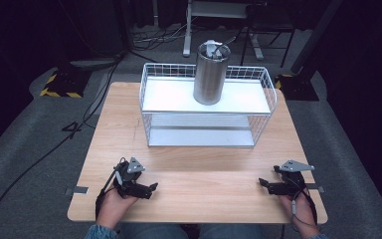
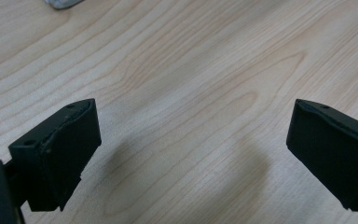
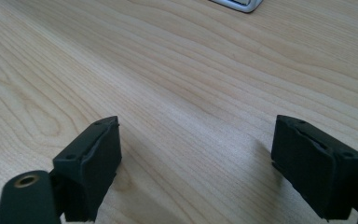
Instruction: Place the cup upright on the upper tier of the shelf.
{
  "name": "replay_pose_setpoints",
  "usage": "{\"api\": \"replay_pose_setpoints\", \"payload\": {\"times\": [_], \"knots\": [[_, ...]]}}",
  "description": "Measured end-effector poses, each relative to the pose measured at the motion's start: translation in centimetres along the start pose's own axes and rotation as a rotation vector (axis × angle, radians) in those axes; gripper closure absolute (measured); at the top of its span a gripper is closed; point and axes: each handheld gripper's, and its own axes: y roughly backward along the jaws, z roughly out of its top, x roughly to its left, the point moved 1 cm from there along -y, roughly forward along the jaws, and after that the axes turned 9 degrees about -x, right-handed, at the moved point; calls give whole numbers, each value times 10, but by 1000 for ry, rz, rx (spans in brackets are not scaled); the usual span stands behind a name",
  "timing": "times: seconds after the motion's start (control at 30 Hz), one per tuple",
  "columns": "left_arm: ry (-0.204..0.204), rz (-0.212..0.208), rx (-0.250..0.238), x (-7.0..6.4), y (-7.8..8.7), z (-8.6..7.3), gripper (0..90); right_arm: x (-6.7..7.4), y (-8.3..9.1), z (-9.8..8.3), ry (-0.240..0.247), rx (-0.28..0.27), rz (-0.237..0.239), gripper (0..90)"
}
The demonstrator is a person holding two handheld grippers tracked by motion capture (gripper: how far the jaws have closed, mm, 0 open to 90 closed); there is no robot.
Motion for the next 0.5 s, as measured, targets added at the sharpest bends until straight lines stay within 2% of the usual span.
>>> {"api": "replay_pose_setpoints", "payload": {"times": [0.03,0.13,0.23,0.27,0.5], "knots": [[12,-2,10,-1,-2,-1,34,0,0,0,0,0,0,164],[6,11,33,-2,-6,-3,34,0,0,0,0,0,0,164],[-6,24,-9,-2,-9,-7,0,0,0,0,0,0,0,164],[8,21,-21,-3,-10,-8,0,0,0,0,0,0,0,164],[8,22,-21,-3,-10,-8,3,0,0,0,0,0,0,164]]}}
